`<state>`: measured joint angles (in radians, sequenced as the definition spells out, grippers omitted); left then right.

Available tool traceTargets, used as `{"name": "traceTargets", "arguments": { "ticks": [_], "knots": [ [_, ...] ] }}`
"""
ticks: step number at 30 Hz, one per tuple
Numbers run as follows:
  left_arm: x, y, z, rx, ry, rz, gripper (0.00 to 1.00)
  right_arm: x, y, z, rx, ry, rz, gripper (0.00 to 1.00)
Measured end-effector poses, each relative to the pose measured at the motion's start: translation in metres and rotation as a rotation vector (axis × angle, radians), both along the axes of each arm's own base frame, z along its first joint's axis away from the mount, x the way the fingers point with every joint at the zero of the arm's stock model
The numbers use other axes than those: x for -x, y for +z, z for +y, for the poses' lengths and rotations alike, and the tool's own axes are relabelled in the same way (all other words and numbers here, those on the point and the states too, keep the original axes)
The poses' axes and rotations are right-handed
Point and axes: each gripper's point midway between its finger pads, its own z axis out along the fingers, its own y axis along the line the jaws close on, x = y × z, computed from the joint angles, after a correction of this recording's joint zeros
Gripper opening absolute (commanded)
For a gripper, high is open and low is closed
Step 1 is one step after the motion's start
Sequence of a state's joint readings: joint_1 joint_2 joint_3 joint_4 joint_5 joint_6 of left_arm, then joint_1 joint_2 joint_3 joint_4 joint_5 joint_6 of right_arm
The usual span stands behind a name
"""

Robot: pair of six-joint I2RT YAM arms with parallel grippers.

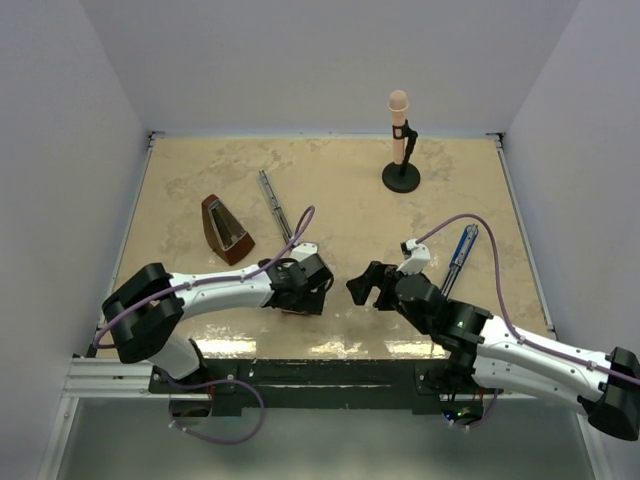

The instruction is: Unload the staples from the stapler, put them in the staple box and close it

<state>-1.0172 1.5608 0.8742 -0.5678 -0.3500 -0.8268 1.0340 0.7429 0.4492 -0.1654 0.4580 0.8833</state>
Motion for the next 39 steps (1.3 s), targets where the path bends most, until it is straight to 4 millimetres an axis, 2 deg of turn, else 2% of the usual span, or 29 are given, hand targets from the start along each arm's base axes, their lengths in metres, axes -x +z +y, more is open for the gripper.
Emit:
{"name": "traceTargets", "arguments": {
  "ticks": [3,5,7,9,11,14,16,19,22,25,28,34,39],
  "knots": [
    [-0.005,0.021,-0.007,0.047,0.000,-0.032,1.00,0.000,-0.001,-0.001,0.017,0.005,0.000,0.99],
    [-0.009,0.043,-0.014,0.106,-0.004,-0.070,1.00,0.000,0.002,-0.001,0.020,0.008,-0.005,0.99],
    [-0.016,0.075,-0.023,0.189,-0.010,-0.125,1.00,-0.001,0.006,0.000,0.022,0.011,-0.011,0.99],
    [-0.023,0.116,-0.029,0.296,-0.014,-0.189,1.00,-0.001,0.014,0.001,0.025,0.017,-0.022,0.99],
    [-0.034,0.158,-0.026,0.414,0.001,-0.251,1.00,-0.001,0.020,0.001,0.027,0.025,-0.030,0.99],
    [-0.053,0.214,0.002,0.567,0.060,-0.366,1.00,-0.003,0.040,0.006,0.011,0.041,-0.057,0.99],
    [-0.062,0.250,0.032,0.649,0.099,-0.473,1.00,-0.004,0.060,0.010,-0.018,0.055,-0.083,0.99],
    [-0.060,0.282,0.063,0.720,0.109,-0.581,1.00,-0.005,0.083,0.015,-0.055,0.067,-0.113,0.99],
    [-0.062,0.283,0.085,0.739,0.115,-0.623,1.00,-0.005,0.095,0.017,-0.077,0.071,-0.126,0.99],
    [-0.062,0.260,0.101,0.734,0.129,-0.595,1.00,-0.006,0.102,0.018,-0.084,0.069,-0.128,0.99],
    [-0.060,0.235,0.113,0.741,0.136,-0.544,1.00,-0.006,0.098,0.017,-0.077,0.058,-0.112,0.99],
    [-0.051,0.211,0.123,0.791,0.130,-0.493,1.00,-0.005,0.095,0.013,-0.069,0.045,-0.098,0.99],
    [-0.040,0.209,0.115,0.826,0.074,-0.480,1.00,-0.005,0.104,0.006,-0.099,0.024,-0.117,0.99]
  ]
}}
